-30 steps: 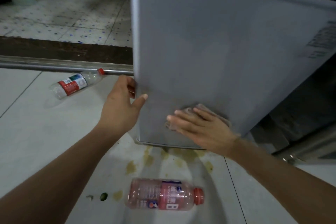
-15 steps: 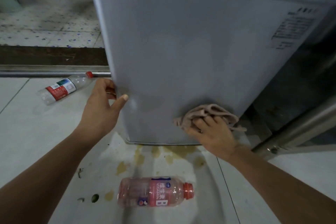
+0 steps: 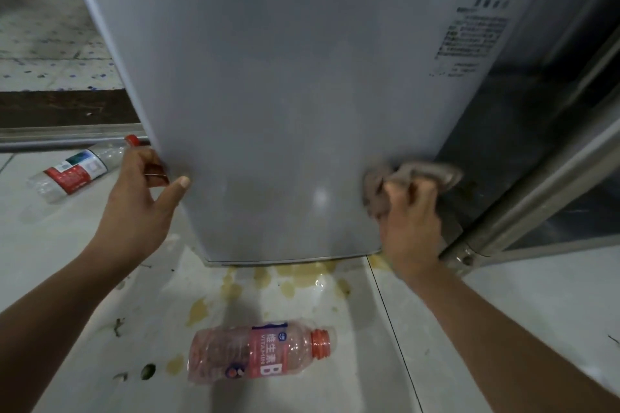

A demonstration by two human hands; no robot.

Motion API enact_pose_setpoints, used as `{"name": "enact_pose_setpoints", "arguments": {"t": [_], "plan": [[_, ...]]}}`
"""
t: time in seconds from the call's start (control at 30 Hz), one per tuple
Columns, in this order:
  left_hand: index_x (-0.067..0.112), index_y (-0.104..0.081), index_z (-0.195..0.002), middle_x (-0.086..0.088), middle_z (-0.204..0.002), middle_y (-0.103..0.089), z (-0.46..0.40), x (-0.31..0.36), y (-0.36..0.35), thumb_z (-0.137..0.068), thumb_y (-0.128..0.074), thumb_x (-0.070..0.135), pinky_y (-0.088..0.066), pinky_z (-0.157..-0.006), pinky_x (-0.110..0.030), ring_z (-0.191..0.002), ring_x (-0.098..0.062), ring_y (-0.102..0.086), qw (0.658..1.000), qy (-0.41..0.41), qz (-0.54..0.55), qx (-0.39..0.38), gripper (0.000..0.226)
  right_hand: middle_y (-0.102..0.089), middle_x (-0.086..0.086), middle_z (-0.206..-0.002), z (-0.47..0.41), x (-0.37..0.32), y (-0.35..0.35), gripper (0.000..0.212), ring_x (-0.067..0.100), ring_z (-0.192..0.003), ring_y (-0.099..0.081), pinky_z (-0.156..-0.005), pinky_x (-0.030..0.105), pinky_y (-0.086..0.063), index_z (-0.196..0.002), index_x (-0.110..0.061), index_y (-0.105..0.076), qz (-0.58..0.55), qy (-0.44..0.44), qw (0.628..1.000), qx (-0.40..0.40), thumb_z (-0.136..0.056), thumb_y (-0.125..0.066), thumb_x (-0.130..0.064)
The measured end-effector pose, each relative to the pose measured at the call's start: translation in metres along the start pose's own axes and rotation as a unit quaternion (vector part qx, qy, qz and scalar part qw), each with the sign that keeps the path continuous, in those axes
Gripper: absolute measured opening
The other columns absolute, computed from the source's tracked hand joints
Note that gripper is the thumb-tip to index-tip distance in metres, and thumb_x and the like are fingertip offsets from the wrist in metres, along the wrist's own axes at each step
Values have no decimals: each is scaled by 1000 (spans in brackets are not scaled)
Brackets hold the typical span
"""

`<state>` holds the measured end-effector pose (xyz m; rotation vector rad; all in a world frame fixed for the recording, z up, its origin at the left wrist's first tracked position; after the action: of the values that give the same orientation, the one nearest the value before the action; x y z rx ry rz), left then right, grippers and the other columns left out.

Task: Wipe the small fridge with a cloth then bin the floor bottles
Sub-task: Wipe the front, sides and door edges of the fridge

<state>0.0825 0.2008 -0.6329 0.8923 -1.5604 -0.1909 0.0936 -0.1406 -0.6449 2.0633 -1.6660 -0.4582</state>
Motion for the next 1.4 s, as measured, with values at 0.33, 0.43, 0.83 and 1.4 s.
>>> {"name": "enact_pose_setpoints", "arguments": {"t": [0.33, 0.43, 0.83, 1.4], "plan": [[13, -41, -120, 0, -110, -53, 0, 2, 0, -91, -56, 25, -40, -84, -34, -98, -16, -52, 1000, -7, -8, 11, 35, -41, 29, -115, -57, 41, 36, 41, 36, -104, -50, -97, 30, -38, -110, 8, -48, -241, -210, 947, 29, -69, -46, 10], [21, -42, -116, 4, -109, -53, -2, -4, 0, -91, -56, 28, -41, -81, -32, -96, -14, -52, 1000, -12, 3, 25, 29, -45, 27, -123, -73, 47, 40, 43, 26, -116, -49, -105, 18, -33, -120, 9, -44, -257, -224, 938, 67, -77, -43, 8], [16, -42, -105, 0, -98, -53, 20, -55, -45, -92, -53, 26, -40, -77, -36, -89, -19, -50, 997, 25, -65, -27, 20, -41, 30, -130, 105, 35, -88, 62, 42, -114, -48, -93, 44, -40, -142, 0, -18, -190, -416, 840, -293, -88, -48, -9], [21, -39, -100, 3, -94, -54, 20, -62, -48, -91, -54, 26, -36, -74, -30, -86, -15, -52, 999, 16, -18, -32, 18, -33, 9, -93, 72, -75, -54, 17, 27, -80, -42, -58, 35, -51, -91, -12, -68, -61, 168, 974, -141, -83, -53, -10]]}}
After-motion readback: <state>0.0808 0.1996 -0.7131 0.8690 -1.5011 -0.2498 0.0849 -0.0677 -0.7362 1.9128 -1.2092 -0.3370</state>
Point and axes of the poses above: each hand's wrist, its own z-axis away from the middle knuckle, its own y-axis out of the back of the hand, x = y × z, the point moved 9 cm from there along -z, towards the middle knuckle
